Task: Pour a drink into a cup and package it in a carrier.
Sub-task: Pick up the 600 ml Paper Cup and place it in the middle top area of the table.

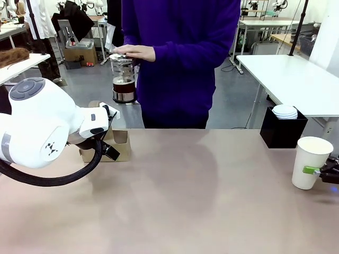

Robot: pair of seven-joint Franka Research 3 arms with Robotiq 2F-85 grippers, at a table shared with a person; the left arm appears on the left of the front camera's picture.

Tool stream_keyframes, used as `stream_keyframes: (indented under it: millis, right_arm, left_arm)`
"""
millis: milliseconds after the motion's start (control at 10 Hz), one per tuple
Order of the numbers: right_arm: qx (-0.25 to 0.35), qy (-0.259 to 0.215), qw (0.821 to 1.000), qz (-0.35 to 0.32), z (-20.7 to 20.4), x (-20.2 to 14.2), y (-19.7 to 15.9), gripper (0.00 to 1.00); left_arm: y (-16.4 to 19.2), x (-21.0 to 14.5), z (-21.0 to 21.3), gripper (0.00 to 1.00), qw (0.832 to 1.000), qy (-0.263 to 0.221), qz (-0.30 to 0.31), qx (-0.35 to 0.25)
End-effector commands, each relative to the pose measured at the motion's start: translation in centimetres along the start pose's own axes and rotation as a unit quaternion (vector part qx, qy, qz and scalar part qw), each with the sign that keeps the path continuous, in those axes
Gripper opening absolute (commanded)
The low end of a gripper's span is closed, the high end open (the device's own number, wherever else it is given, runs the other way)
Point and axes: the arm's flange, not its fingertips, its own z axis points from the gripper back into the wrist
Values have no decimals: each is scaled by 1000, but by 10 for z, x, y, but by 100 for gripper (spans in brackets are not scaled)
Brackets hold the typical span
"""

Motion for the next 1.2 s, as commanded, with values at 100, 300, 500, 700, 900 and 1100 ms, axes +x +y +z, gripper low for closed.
stream_keyframes:
  millis: [100,300,500,700,900,1100]
  right_arm:
    - [-1,0,1000,1,0,1,0,80]
    - [0,0,1000,0,0,0,0,80]
    - [-59,-22,998,-16,-21,33,9,80]
    - [-99,-15,995,-26,-66,72,11,80]
    - [-119,-16,992,-39,-116,96,4,80]
    - [-141,-29,989,-45,-174,107,-2,80]
  left_arm:
    - [0,0,0,100,1000,0,0,0]
    - [0,0,0,100,1000,0,0,0]
    - [0,0,0,100,1000,0,0,0]
    - [0,0,0,100,1000,0,0,0]
    - [0,0,0,100,1000,0,0,0]
    - [0,0,0,100,1000,0,0,0]
